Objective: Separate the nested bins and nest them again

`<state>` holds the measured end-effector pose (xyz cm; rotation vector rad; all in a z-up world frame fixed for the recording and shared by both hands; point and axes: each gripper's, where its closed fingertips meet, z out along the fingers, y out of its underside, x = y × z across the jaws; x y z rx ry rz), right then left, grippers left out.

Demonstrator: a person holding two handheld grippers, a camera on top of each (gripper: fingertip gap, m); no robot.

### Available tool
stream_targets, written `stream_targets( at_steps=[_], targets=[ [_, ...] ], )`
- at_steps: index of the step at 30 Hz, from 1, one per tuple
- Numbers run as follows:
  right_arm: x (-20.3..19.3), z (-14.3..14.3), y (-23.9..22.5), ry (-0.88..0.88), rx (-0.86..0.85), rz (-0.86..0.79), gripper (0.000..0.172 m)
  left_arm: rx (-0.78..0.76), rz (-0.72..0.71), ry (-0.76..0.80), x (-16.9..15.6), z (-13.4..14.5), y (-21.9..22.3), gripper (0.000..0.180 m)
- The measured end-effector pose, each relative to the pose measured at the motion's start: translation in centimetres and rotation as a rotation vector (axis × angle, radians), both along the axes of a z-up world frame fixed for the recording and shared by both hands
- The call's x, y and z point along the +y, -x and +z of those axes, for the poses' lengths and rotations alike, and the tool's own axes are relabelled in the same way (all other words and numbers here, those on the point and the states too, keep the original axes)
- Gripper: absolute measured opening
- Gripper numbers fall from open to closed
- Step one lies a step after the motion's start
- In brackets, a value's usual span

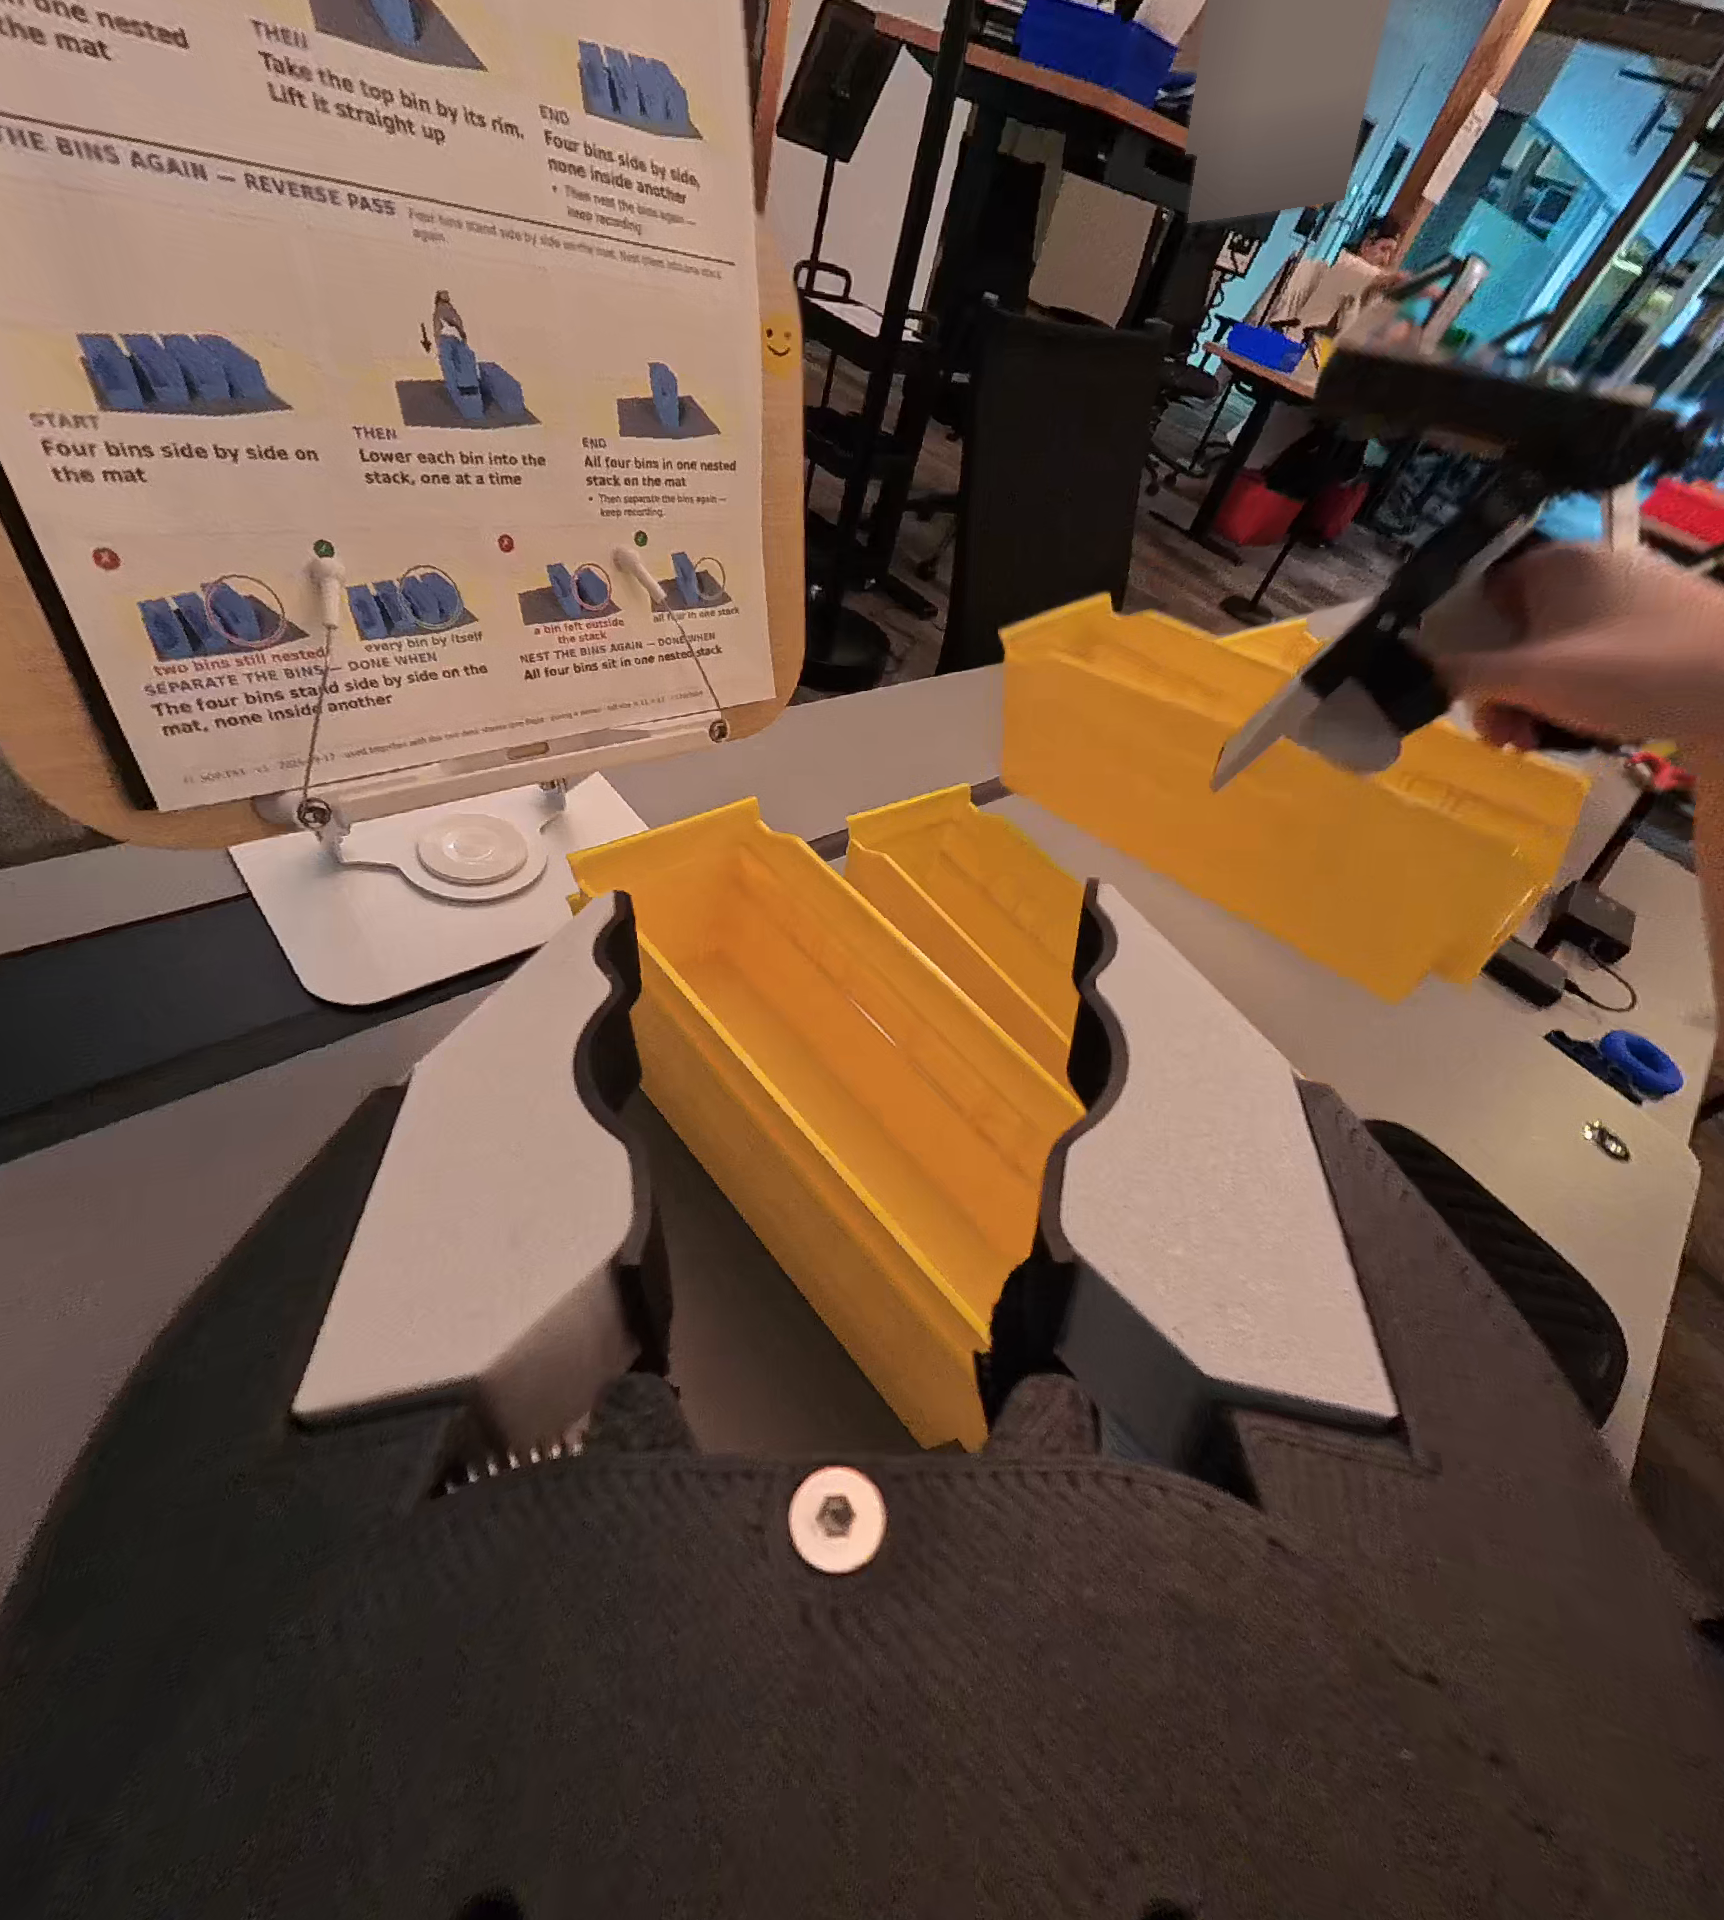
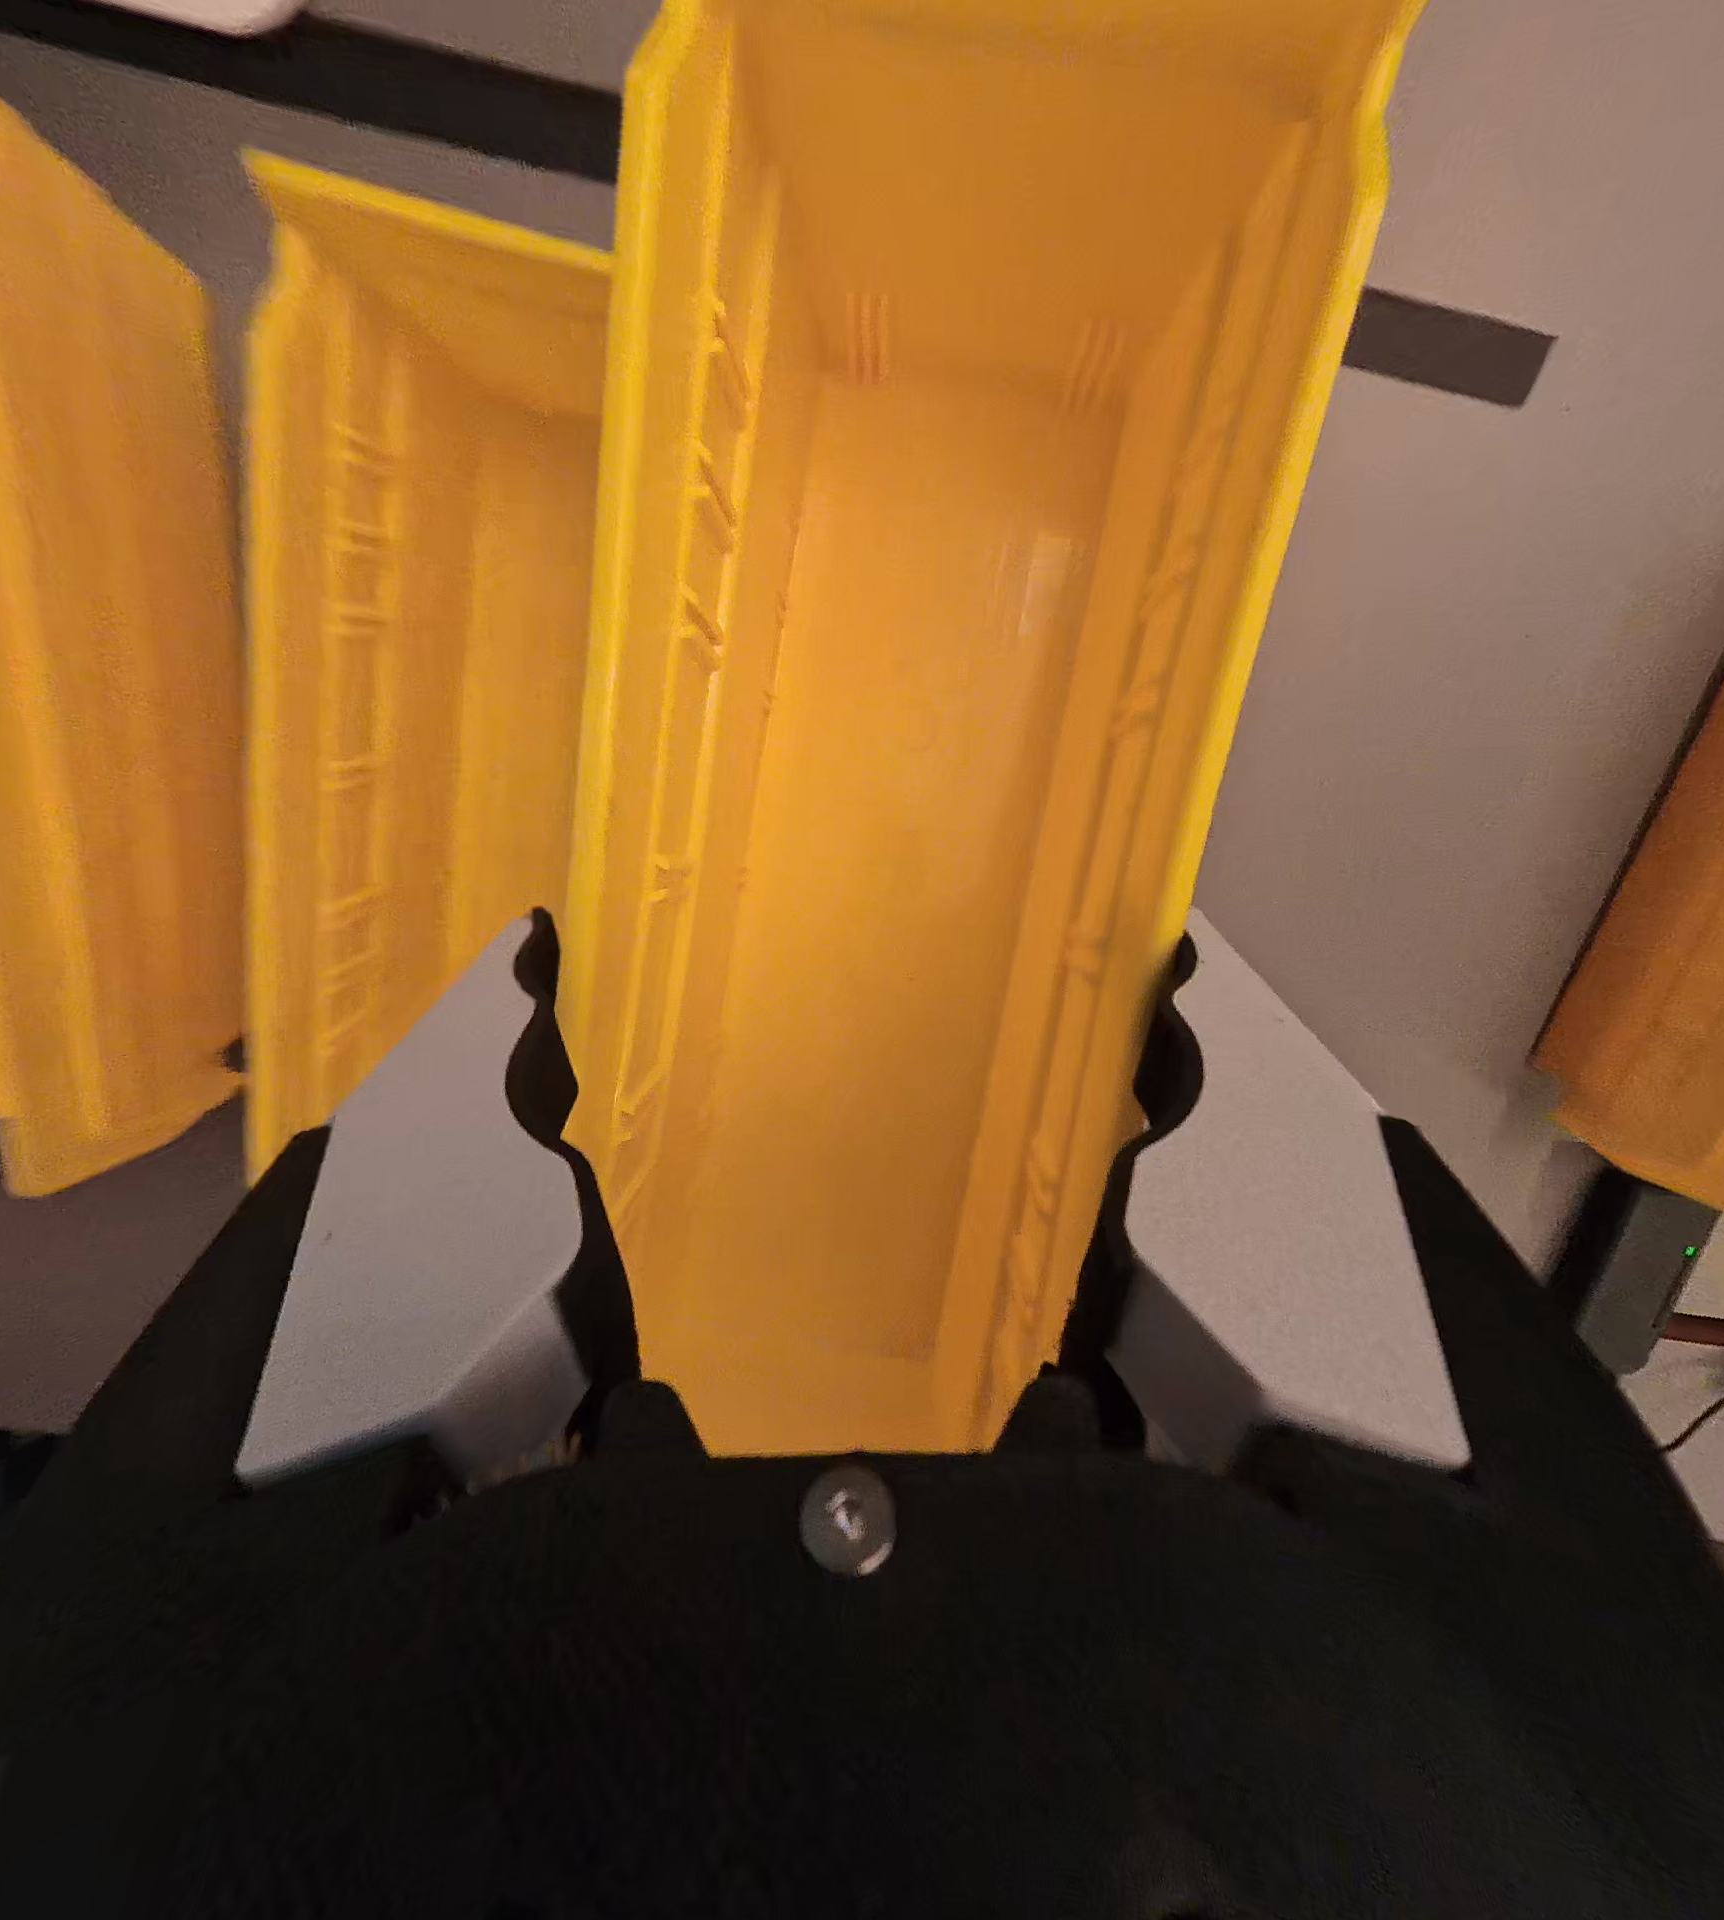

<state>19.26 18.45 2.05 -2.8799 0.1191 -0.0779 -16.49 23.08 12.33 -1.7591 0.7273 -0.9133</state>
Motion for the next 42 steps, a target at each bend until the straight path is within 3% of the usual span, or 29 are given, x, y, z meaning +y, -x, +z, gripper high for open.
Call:
stream_targets(
  at_steps=[6,11,15,19,22,24,30,34,39,42],
  targets=[
    [-1.0,-7.7,-2.3,0.048,0.053,-0.021,0.113,-0.135,0.016,0.104,1.9,-0.7,1.3,0.084],
    [-2.9,-11.8,-3.2,0.075,0.108,-0.058,0.114,-0.213,0.032,0.135,3.2,-0.3,3.0,0.083],
    [-3.0,-12.3,-3.3,-0.023,0.083,-0.048,0.116,-0.221,0.023,0.082,2.2,1.3,3.3,0.083],
    [-3.3,-12.4,-2.9,-0.042,0.023,-0.027,0.125,-0.199,-0.035,0.002,-1.4,3.4,1.8,0.088],
    [-3.2,-12.5,-2.7,-0.064,0.028,-0.051,0.131,-0.101,0.12,-0.016,-1.1,2.5,1.6,0.102],
    [-3.4,-12.3,-2.9,-0.111,0.031,-0.05,0.134,-0.035,0.16,0.074,-0.4,0.8,0.7,0.115],
    [-3.7,-7.6,-3.0,-0.499,0.066,-0.065,0.135,0.133,0.105,0.428,-2.2,-4.9,-2.8,0.125],
    [-4.3,-4.0,-3.6,-0.702,0.14,-0.101,0.135,0.446,0.185,0.368,-3.9,-7.8,-3.9,0.132],
    [-3.6,1.9,-3.4,-0.929,0.263,-0.101,0.132,0.644,0.247,0.547,-3.6,-12.2,-6.0,0.14],
    [-3.3,5.2,-3.2,-1.015,0.295,-0.064,0.128,0.795,0.296,0.564,-2.3,-14.5,-6.8,0.145]
  ],
)
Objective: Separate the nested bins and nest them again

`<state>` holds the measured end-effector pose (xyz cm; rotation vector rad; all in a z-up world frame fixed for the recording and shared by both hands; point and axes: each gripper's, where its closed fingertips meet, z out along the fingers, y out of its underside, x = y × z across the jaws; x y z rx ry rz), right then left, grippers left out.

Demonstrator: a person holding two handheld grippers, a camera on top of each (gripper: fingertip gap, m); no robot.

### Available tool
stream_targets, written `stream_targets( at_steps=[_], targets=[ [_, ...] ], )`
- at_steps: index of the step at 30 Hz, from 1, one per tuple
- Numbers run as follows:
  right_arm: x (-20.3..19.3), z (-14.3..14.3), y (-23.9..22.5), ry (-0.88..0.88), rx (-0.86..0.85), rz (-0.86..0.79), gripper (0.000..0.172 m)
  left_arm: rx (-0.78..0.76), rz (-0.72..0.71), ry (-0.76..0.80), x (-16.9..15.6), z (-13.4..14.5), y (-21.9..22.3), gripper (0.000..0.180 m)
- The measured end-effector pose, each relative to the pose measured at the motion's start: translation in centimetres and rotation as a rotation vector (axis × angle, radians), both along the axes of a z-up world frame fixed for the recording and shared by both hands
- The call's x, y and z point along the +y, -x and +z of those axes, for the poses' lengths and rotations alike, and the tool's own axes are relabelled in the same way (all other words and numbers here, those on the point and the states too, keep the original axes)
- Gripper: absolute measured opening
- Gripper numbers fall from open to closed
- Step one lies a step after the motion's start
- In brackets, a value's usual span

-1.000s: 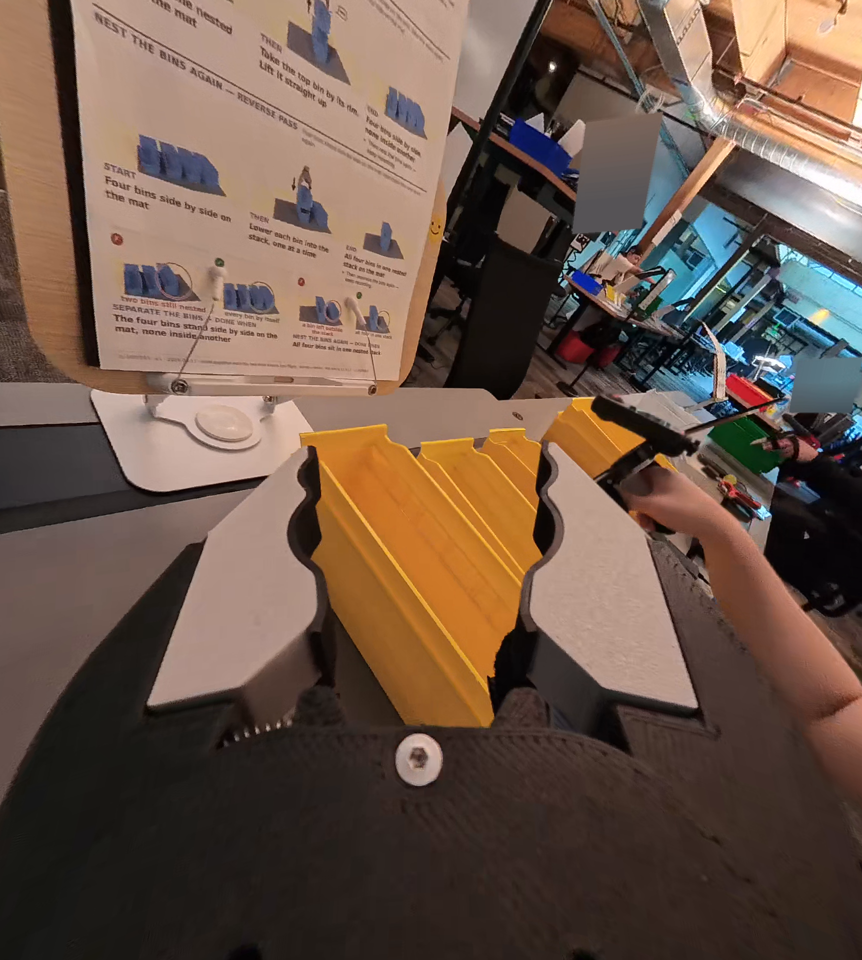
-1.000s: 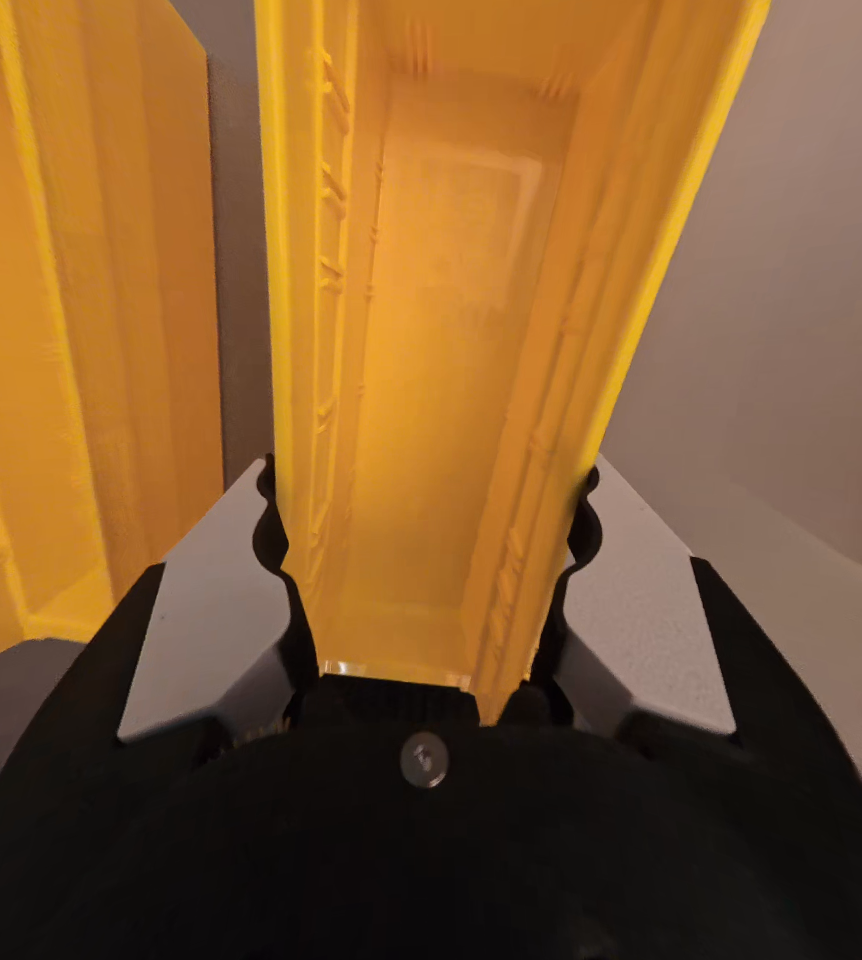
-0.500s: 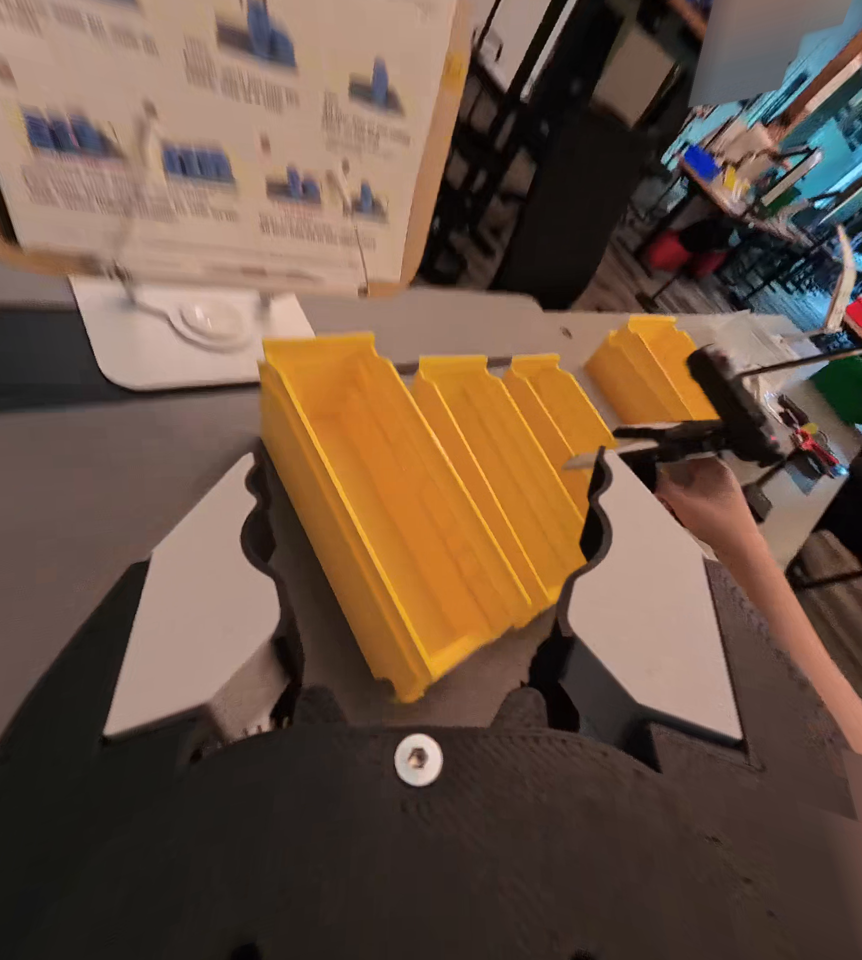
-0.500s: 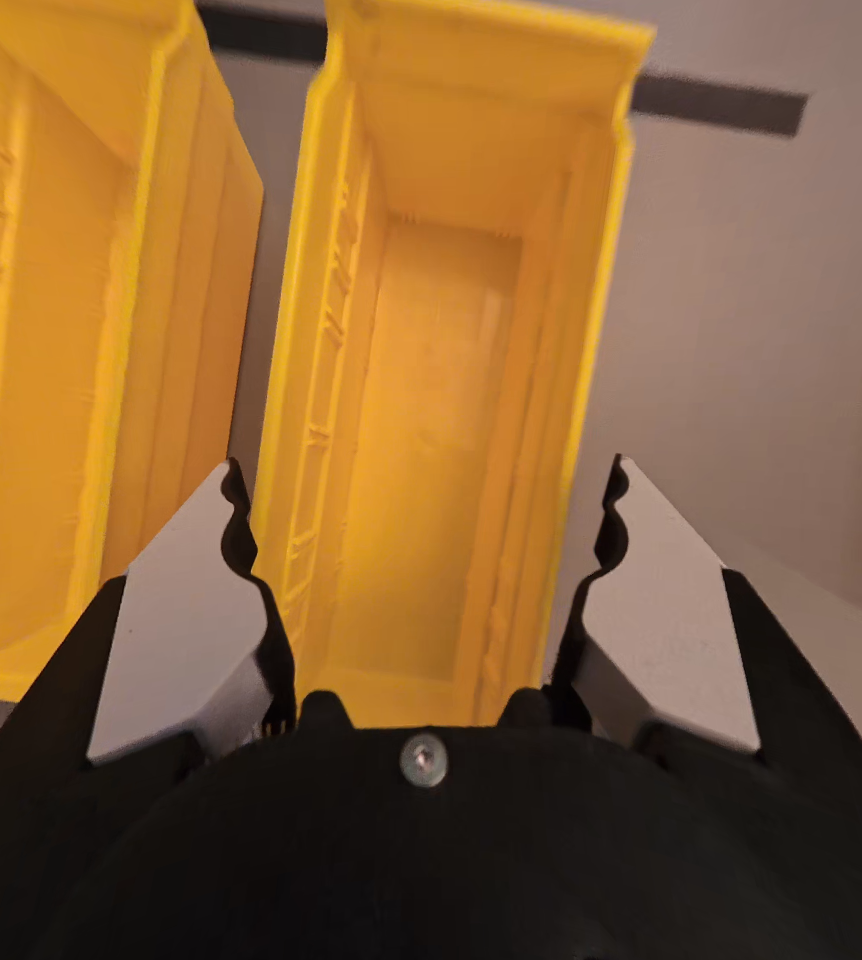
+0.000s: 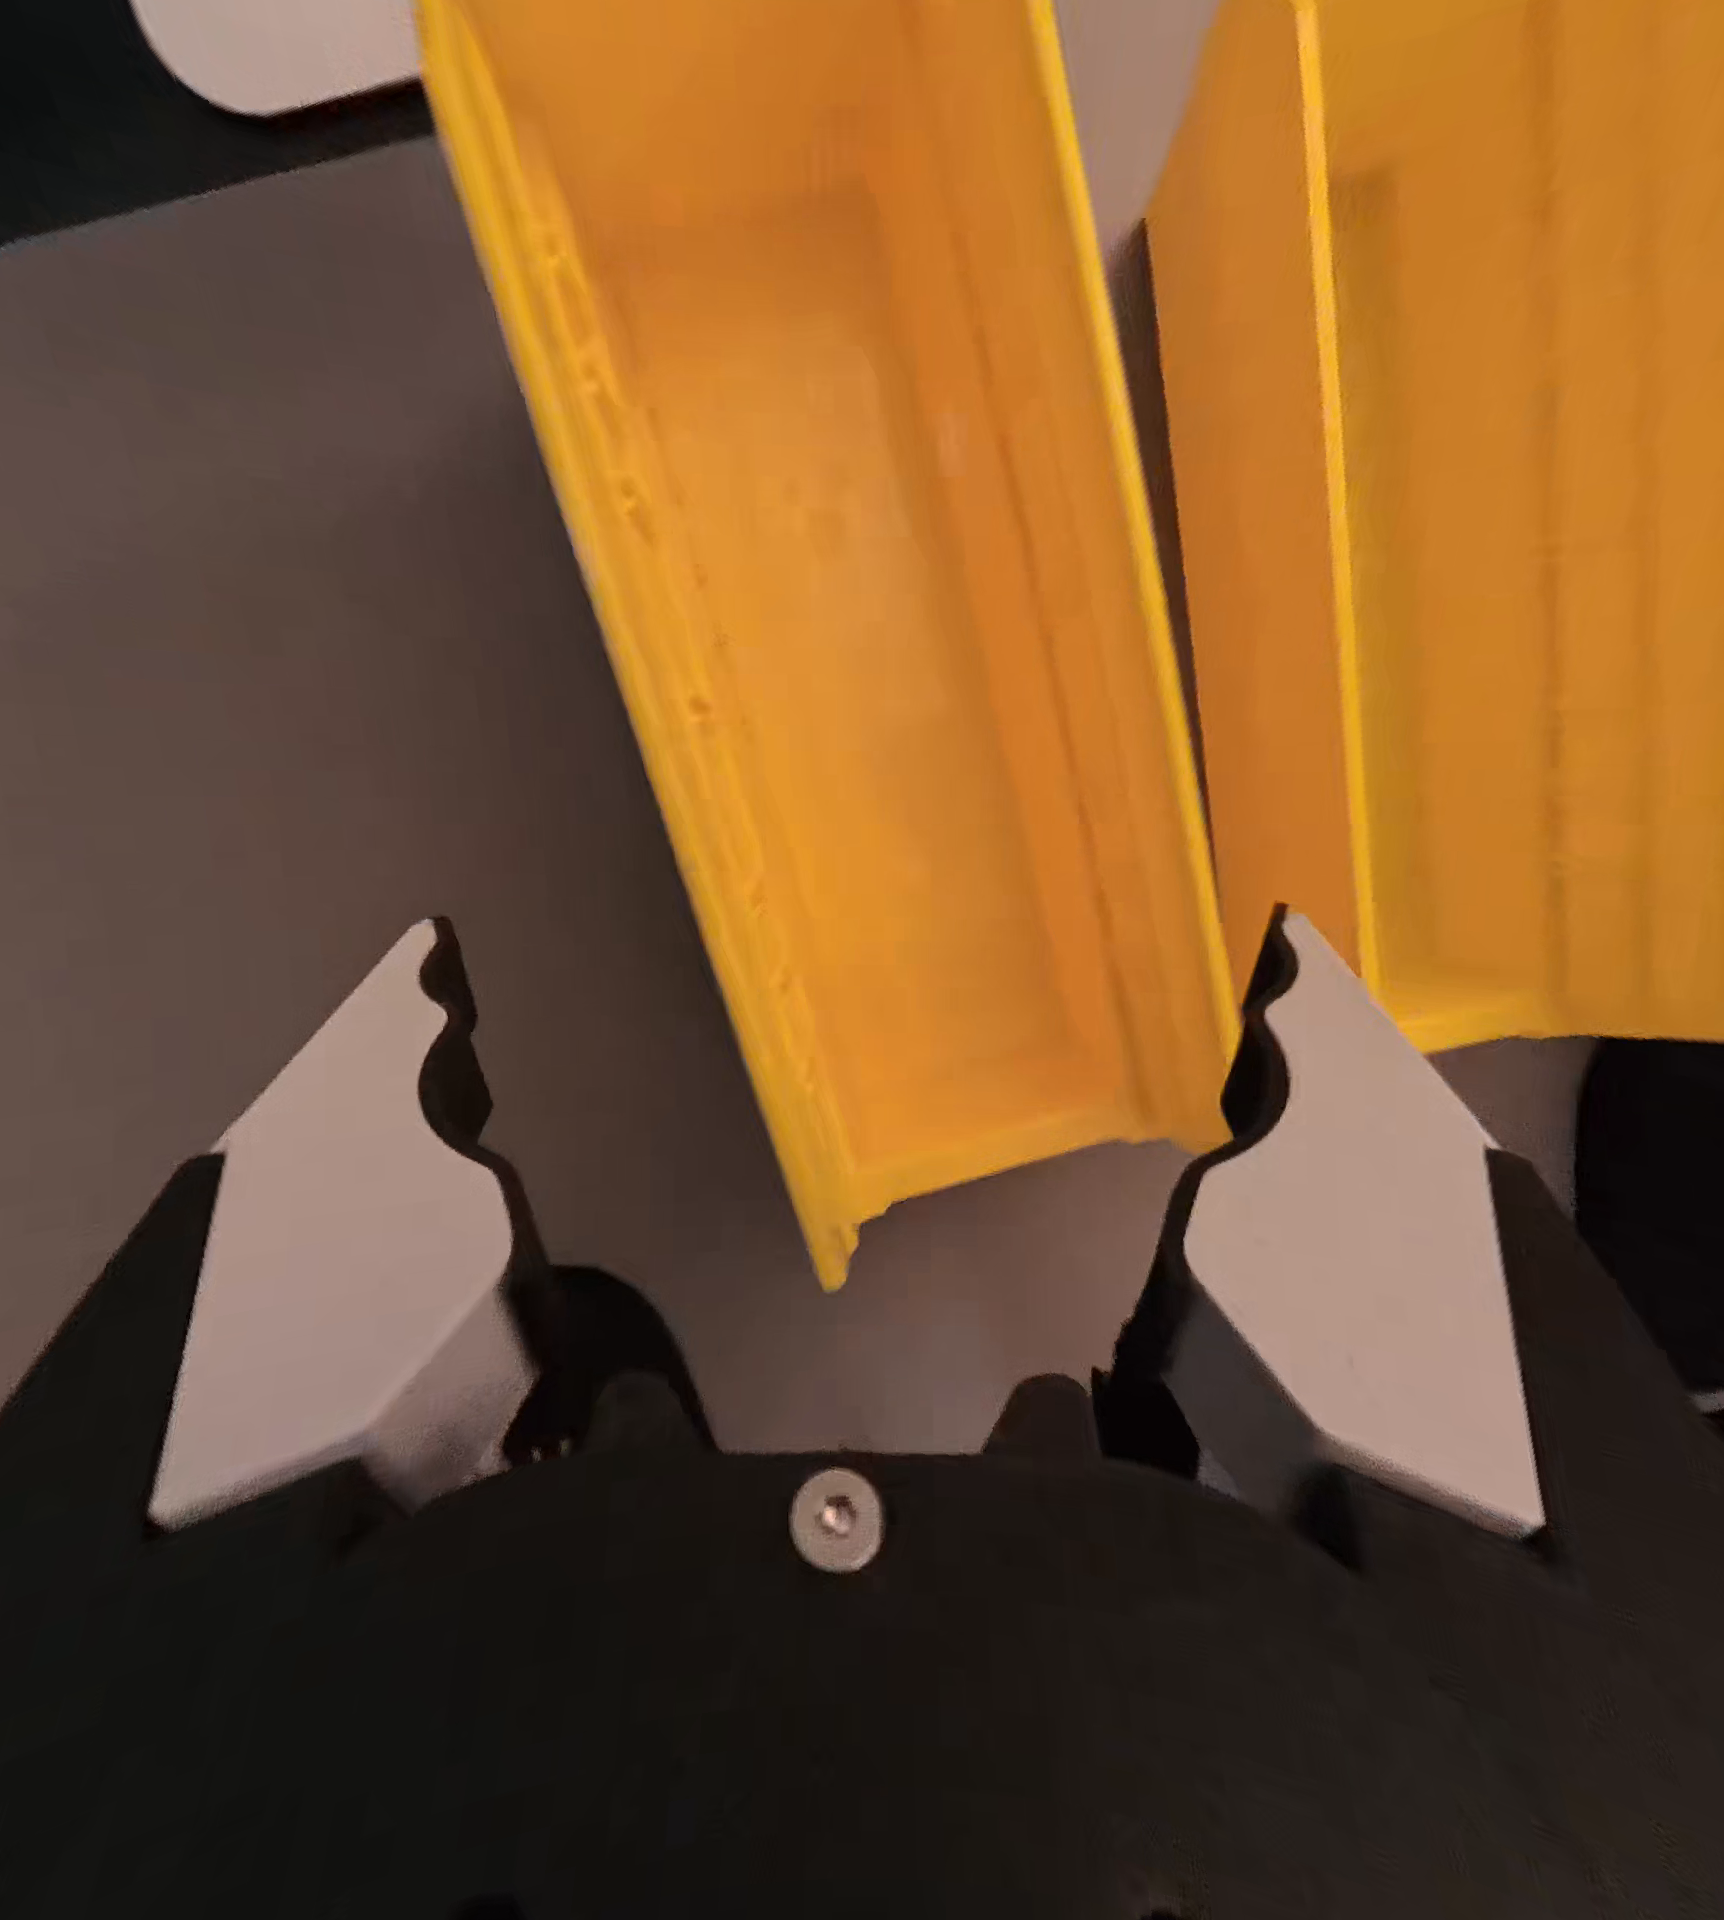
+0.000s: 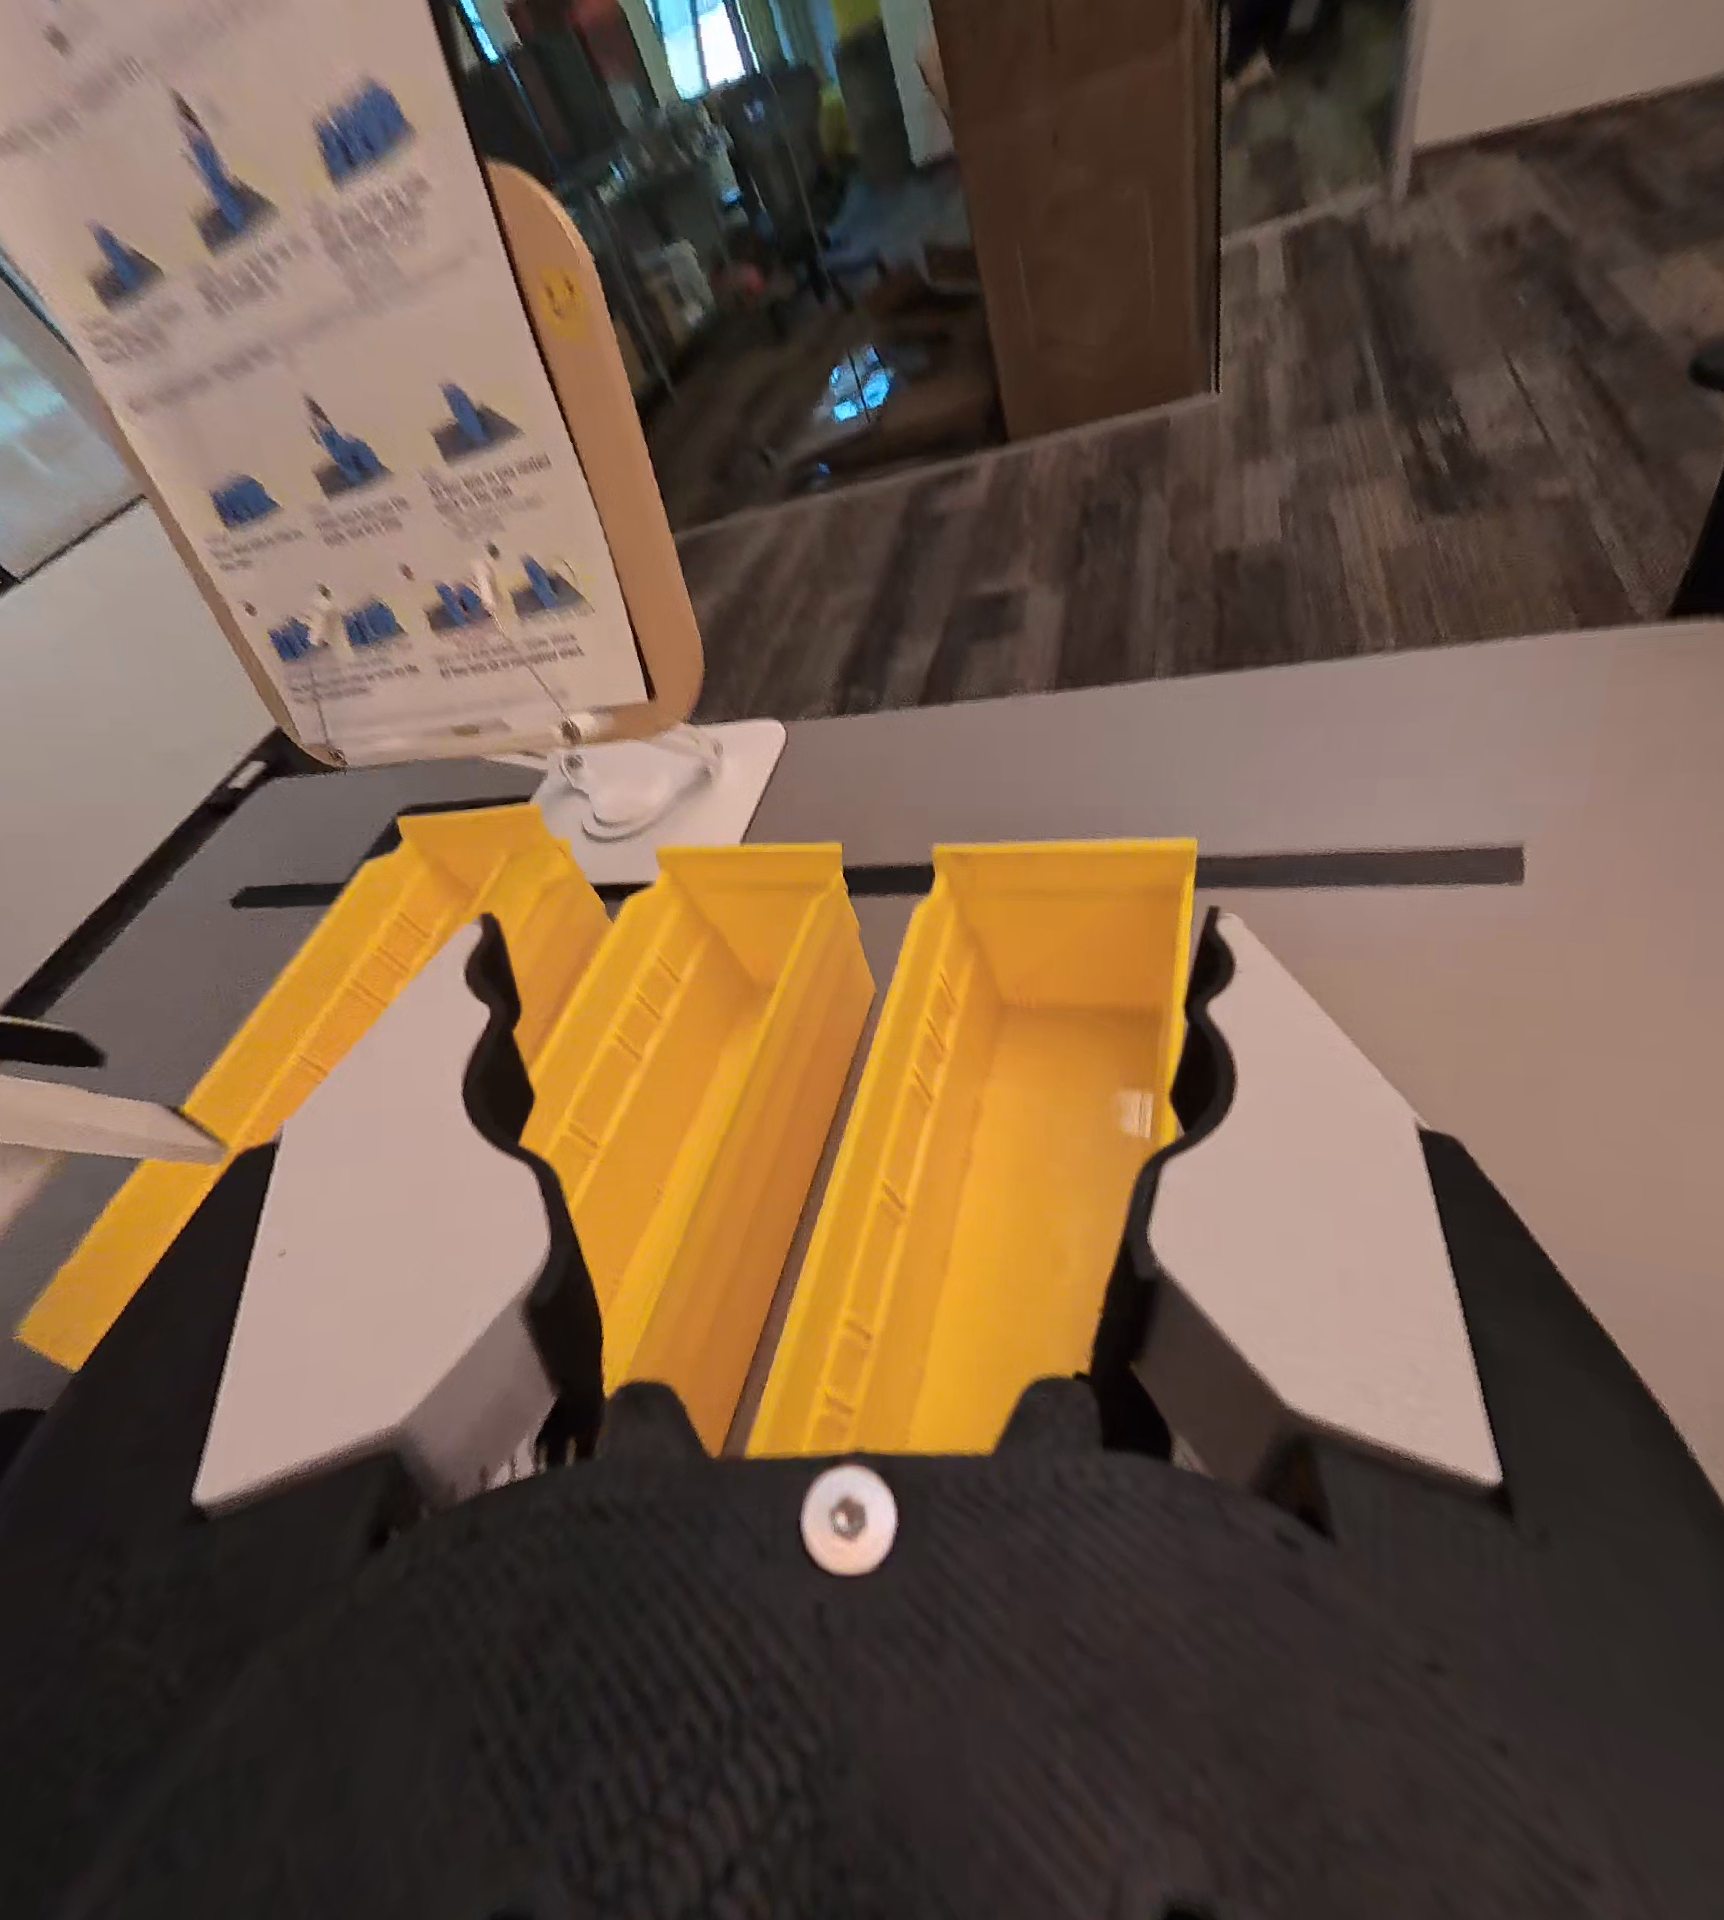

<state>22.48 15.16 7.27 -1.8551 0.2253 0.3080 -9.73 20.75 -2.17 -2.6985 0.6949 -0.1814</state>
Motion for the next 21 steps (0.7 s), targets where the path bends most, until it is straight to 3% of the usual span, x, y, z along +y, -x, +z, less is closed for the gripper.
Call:
stream_targets(
  at_steps=[3,6,10,14,19,21],
  targets=[
    [0.6,2.5,-1.2,-0.066,-0.03,-0.002,0.114,0.014,-0.003,0.025,0.9,-0.8,-2.2,0.143],
    [1.6,3.8,-3.1,-0.111,-0.011,-0.035,0.111,0.093,0.015,0.037,2.0,-1.9,-2.6,0.143],
    [1.9,2.6,-4.1,-0.136,0.003,-0.034,0.109,0.153,0.014,0.073,2.7,-3.4,-3.0,0.137],
    [1.3,2.2,-6.1,-0.187,-0.111,-0.162,0.085,0.219,-0.011,0.115,3.0,-4.2,-2.5,0.129],
    [2.5,5.1,-4.7,-0.273,-0.091,-0.116,0.083,0.233,-0.01,0.159,2.9,-4.3,-2.5,0.131],
    [3.7,5.5,-4.2,-0.208,-0.098,-0.08,0.085,0.255,-0.009,0.177,3.0,-4.4,-2.5,0.132]
  ],
)
